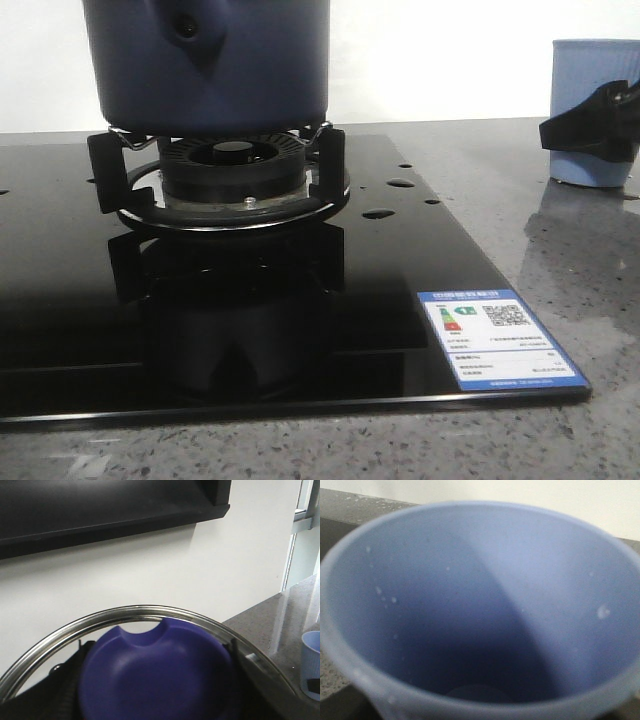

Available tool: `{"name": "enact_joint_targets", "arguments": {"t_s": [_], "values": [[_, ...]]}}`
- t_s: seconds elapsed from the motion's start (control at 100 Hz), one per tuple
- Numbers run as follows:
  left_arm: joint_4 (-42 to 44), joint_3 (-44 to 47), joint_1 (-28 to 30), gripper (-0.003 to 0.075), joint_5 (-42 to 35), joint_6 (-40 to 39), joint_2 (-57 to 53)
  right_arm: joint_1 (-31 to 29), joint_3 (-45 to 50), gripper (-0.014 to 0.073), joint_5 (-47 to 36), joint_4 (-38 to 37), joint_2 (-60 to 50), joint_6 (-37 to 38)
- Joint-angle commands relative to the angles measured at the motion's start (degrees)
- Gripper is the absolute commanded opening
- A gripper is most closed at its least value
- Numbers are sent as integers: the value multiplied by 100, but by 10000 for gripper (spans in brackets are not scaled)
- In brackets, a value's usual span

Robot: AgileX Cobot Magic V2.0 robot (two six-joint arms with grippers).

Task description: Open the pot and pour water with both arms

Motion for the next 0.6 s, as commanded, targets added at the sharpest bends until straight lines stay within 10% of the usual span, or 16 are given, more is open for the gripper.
{"name": "enact_joint_targets", "arguments": {"t_s": [0.0,0.31,0.59], "values": [[-368,-209,15,270,-183,-45,-178,-47,-126,307,-468,183,-168,-86],[-368,-209,15,270,-183,-45,-178,-47,-126,635,-490,196,-168,-51],[-368,-209,15,270,-158,-45,-178,-47,-25,643,-463,186,-421,273]]}}
